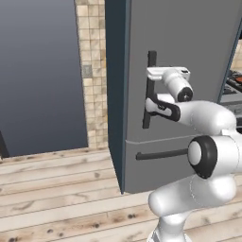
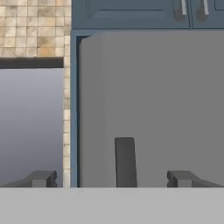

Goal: Retrieve the fish from the fridge and place it on the saucepan with marinade on the stove.

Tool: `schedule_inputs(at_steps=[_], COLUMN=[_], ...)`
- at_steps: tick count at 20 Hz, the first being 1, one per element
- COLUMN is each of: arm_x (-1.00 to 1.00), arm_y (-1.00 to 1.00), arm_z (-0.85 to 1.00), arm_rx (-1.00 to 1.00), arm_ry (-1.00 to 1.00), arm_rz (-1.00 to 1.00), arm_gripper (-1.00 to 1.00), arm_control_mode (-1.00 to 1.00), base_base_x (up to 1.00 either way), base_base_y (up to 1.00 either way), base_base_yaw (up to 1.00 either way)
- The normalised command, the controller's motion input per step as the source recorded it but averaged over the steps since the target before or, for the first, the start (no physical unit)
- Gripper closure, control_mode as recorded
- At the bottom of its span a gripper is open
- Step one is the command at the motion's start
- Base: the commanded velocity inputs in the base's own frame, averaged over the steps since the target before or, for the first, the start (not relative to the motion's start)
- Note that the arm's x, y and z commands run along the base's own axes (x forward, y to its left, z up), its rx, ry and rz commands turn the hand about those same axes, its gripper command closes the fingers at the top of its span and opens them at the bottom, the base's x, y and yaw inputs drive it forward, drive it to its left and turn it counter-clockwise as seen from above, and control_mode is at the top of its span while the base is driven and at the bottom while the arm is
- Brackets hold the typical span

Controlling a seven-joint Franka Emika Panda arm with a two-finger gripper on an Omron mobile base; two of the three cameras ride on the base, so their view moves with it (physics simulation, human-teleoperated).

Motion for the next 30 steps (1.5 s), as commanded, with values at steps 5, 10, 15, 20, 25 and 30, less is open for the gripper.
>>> schedule_inputs(at_steps=[5,10,15,20,25,30], arm_x=[0.42,0.41,0.36,0.28,0.24,0.24], arm_y=[-0.19,-0.16,-0.02,-0.11,-0.09,0.00], arm_z=[0.00,-0.01,-0.02,-0.15,-0.25,-0.08], arm_rx=[0.00,0.00,0.00,0.00,0.00,0.00], arm_ry=[0.00,0.03,0.00,-0.01,-0.02,0.00], arm_rz=[0.00,0.00,0.00,0.00,0.00,0.00], arm_gripper=[-1.00,-1.00,-1.00,-1.00,-1.00,-1.00], arm_control_mode=[-1.00,-1.00,-1.00,-1.00,-1.00,-1.00], base_base_x=[0.00,0.00,0.00,0.00,0.00,0.00], base_base_y=[0.00,0.00,0.00,0.00,0.00,0.00], base_base_yaw=[0.00,0.00,0.00,0.00,0.00,0.00])
